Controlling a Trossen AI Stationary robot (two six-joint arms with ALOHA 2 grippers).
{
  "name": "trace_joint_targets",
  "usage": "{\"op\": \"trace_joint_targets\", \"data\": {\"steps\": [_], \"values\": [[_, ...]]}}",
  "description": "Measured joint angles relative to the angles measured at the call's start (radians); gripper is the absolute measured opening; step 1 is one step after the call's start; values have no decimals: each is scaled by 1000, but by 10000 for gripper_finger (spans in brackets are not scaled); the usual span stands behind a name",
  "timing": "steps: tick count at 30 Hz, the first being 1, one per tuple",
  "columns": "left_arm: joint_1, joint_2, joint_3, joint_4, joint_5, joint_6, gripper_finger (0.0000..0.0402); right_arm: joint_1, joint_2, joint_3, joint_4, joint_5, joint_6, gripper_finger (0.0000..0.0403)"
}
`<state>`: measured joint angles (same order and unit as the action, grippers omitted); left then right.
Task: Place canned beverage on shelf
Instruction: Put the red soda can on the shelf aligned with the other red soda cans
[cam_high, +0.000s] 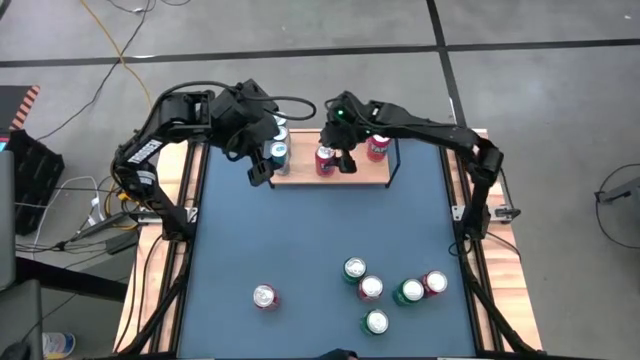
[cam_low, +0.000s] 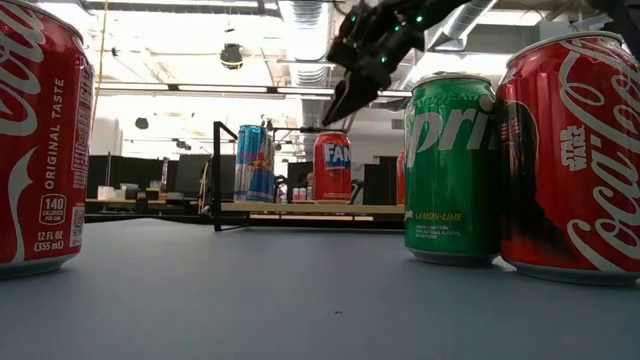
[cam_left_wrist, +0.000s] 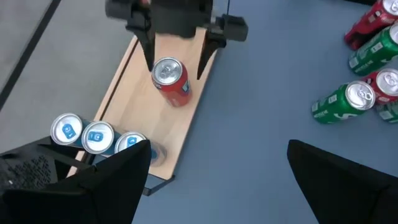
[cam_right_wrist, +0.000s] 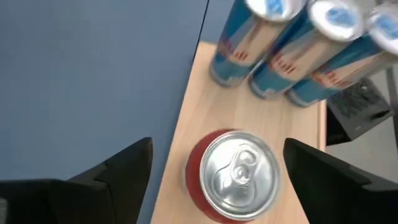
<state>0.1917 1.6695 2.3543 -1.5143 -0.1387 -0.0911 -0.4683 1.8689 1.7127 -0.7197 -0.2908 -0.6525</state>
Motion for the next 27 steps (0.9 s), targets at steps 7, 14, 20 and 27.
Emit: {"op": "trace_joint_targets", "data": {"steps": [7,14,20,27], "values": [[0,0,0,-21,0,1,362,1,67,60,-5,26,-71,341],[0,1,0,-44,0,1,362,-11,70,64,-30,29,-136,341],[0,1,0,-45,0,1,361,-41,74,64,-51,2,-165,341],[0,1,0,-39,-5,0,361,-51,97,65,-42,-19,-189,340]]}}
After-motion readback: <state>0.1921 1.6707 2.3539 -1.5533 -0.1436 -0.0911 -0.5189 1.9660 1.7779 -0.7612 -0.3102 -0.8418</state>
